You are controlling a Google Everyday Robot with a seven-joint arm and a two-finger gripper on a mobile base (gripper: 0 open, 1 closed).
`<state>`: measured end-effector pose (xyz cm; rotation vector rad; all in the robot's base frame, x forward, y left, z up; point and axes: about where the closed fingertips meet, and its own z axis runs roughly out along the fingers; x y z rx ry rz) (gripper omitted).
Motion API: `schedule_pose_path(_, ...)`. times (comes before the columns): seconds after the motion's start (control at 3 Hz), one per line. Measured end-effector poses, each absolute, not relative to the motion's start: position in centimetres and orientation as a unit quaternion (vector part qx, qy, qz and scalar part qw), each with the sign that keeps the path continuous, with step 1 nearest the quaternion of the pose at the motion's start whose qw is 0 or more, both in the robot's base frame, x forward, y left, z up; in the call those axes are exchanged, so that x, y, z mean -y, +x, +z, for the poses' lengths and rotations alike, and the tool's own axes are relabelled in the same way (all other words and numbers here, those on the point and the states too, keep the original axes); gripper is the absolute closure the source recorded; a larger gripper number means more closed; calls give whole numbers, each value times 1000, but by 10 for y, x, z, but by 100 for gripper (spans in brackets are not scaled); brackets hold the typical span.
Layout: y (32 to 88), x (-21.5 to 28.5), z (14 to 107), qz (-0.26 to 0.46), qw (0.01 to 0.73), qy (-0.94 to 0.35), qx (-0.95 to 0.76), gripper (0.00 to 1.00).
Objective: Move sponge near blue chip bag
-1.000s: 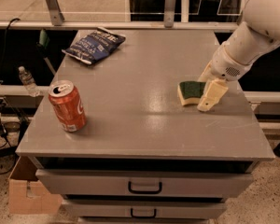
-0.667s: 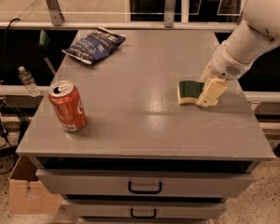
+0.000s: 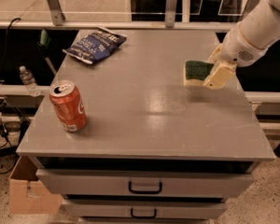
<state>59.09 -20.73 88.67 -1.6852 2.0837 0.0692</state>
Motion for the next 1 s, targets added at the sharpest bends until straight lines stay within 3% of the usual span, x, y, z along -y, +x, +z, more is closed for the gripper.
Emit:
schedule_pose_path(0.67, 602, 186, 877, 40, 238, -624, -743, 100)
schedule_pose_path(1.0, 629, 140, 870, 60, 258, -643, -718, 100)
